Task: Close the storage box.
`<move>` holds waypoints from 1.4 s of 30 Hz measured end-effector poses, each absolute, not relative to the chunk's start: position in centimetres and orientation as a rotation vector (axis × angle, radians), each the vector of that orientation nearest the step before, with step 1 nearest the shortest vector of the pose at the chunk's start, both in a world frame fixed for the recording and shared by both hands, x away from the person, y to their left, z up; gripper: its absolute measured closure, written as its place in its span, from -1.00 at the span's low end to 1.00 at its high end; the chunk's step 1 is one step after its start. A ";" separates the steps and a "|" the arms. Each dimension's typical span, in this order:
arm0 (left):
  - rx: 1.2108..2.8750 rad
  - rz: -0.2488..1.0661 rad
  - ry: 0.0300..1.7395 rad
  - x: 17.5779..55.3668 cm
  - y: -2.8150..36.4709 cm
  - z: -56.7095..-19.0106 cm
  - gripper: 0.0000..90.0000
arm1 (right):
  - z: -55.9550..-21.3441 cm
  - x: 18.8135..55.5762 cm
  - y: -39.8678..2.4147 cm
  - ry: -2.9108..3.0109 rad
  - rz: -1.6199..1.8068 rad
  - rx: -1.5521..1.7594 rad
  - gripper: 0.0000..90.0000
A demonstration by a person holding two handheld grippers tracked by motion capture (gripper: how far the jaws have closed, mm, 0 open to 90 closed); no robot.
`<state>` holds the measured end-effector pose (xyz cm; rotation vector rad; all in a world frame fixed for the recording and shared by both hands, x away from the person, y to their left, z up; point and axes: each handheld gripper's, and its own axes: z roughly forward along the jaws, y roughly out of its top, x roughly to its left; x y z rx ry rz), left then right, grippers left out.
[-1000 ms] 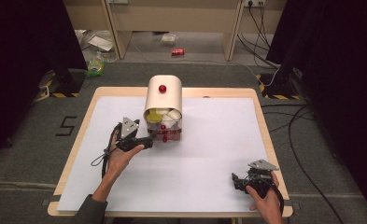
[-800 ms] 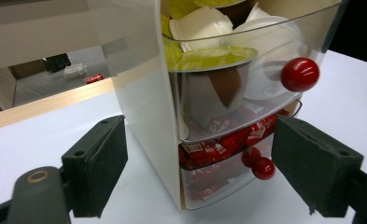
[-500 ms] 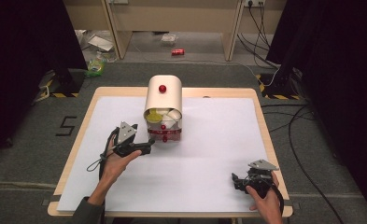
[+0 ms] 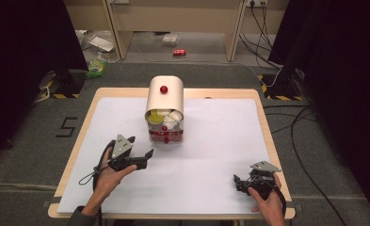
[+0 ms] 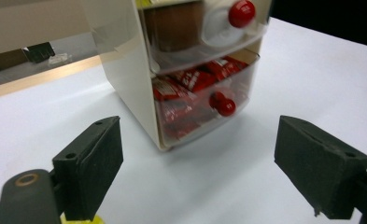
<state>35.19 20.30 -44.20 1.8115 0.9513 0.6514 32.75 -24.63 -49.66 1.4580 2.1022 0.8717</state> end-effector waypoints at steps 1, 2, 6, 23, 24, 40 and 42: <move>1.811 0.651 0.951 35.2 20.3 -44.2 -0.66 | -49.7 32.7 -24.6 2.102 0.872 1.458 -0.87; 1.831 0.649 0.941 34.3 20.5 -44.6 -0.66 | -49.7 32.7 -24.6 2.103 0.871 1.457 -0.87; 1.862 0.632 0.932 33.0 21.0 -45.4 -0.66 | -49.7 32.7 -24.6 2.102 0.872 1.458 -0.87; 2.106 0.581 0.958 29.5 23.5 -50.2 -0.66 | -49.7 32.7 -24.6 2.101 0.870 1.456 -0.87; 2.119 0.583 0.948 29.4 23.5 -50.2 -0.66 | -49.7 32.7 -24.6 2.100 0.870 1.456 -0.87; 2.100 0.437 1.010 30.4 24.1 -50.4 -0.68 | -49.7 32.7 -24.6 2.100 0.870 1.456 -0.87; 2.102 0.440 1.008 30.4 24.1 -50.4 -0.68 | -49.7 32.7 -24.6 2.101 0.870 1.456 -0.87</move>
